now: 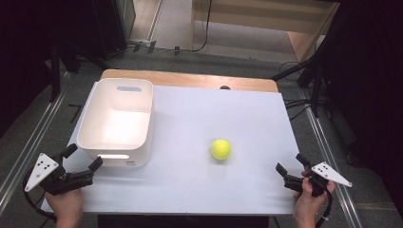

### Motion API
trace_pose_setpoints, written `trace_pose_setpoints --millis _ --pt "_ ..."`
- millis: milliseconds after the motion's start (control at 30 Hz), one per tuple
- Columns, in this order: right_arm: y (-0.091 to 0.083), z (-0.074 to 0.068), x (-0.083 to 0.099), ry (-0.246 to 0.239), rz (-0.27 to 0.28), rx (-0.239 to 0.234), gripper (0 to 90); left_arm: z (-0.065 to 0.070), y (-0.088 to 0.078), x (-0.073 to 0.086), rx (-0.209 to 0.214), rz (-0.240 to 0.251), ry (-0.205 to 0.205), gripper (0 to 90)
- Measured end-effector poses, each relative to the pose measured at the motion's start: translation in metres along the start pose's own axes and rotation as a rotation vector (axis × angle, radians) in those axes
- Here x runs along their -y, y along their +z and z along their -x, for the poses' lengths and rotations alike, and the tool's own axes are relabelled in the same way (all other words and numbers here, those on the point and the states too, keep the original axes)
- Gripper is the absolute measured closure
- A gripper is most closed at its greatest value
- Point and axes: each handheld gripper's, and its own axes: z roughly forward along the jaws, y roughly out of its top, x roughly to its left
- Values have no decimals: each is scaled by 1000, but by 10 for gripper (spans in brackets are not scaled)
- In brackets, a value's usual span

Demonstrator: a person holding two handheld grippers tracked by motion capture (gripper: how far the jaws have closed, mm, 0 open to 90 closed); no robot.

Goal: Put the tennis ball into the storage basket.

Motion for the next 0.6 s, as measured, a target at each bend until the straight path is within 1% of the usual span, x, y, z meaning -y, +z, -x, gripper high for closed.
trace_pose_setpoints --millis 100,167,200,300,333,367,400,433,467,500,533,567,600 --pt "0 -1 0 -2 -2 5 4 -1 0 0 -6 3 -2 0" --pt "0 -1 0 -10 -8 0 4 -3 -1 -1 -12 10 -14 0" --pt "-1 -2 0 -13 -7 -4 4 -4 -2 0 -15 22 -24 0" --pt "-1 -3 0 -18 -10 -7 4 -4 -2 0 -15 23 -26 0" --pt "-1 -3 -1 -10 -18 -26 4 -3 -2 0 -16 17 -21 0" --pt "0 -3 -2 -6 -33 -27 4 -3 -1 0 -15 12 -14 0" --pt "0 -3 -2 -6 -33 -27 4 -3 -1 0 -15 12 -14 0" --pt "2 -2 -4 1 -40 -38 4 -2 -1 0 -17 13 -10 0" --pt "3 -1 -6 31 -43 -84 4 -2 -1 0 -20 12 -8 0" --pt "3 -1 -8 47 -48 -101 4 -1 -2 0 -25 10 -5 0" --pt "3 -2 -11 36 -55 -102 4 -1 -2 1 -27 10 -4 0" --pt "4 -4 -14 13 -68 -91 4 -1 -2 1 -29 13 -5 0" --pt "5 -8 -20 -16 -95 -86 4 0 -2 1 -30 11 -5 0"
